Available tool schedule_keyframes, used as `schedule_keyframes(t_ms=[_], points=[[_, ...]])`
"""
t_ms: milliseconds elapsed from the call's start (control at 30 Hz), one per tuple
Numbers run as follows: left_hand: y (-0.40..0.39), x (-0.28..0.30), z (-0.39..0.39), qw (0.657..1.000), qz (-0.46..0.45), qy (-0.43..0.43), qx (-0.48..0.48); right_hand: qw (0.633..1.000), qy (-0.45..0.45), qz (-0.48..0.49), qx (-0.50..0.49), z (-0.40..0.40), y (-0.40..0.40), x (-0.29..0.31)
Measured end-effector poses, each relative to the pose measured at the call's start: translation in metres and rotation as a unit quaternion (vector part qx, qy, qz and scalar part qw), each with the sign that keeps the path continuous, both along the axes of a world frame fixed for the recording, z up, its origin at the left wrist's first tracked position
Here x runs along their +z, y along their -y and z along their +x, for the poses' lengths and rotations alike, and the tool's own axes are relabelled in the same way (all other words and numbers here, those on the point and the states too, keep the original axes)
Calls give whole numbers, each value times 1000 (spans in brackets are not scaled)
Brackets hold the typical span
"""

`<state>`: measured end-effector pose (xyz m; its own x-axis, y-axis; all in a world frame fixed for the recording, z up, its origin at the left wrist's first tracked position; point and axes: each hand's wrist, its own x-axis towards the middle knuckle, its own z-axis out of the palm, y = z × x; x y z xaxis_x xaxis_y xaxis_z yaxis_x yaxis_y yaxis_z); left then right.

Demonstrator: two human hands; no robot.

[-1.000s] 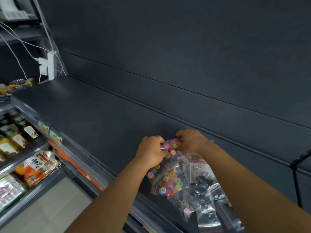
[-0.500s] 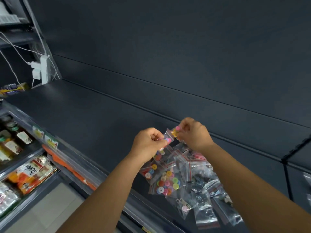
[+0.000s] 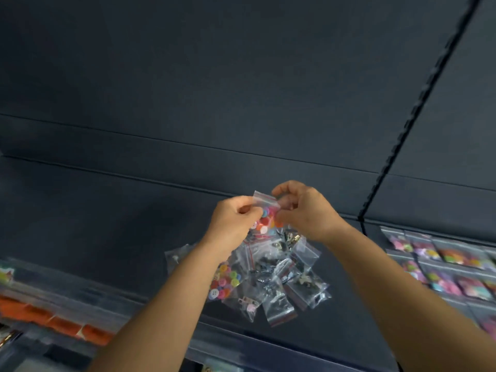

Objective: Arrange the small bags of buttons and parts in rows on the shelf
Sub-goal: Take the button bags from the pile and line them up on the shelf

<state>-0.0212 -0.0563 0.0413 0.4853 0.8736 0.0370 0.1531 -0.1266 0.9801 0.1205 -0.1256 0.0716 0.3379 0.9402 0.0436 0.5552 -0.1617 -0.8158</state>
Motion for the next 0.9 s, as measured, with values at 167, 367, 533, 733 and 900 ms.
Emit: schedule_keyframes(t_ms=[167,367,533,733,900], points=[[35,7,35,995,-7,10,-99,999,-19,2,-51,31,55,6],[72,13,81,989,22,-28,-146,986,-2,49,-159,71,114,10],[117,15,129,987,14,-30,-158,964,-69,126,-225,106,162,16],[189,15,199,991,-7,10,-131,954,-165,106,-228,172,228,7],[250,8,259,993,-5,3,-115,943,-215,112,-229,230,281,-5]])
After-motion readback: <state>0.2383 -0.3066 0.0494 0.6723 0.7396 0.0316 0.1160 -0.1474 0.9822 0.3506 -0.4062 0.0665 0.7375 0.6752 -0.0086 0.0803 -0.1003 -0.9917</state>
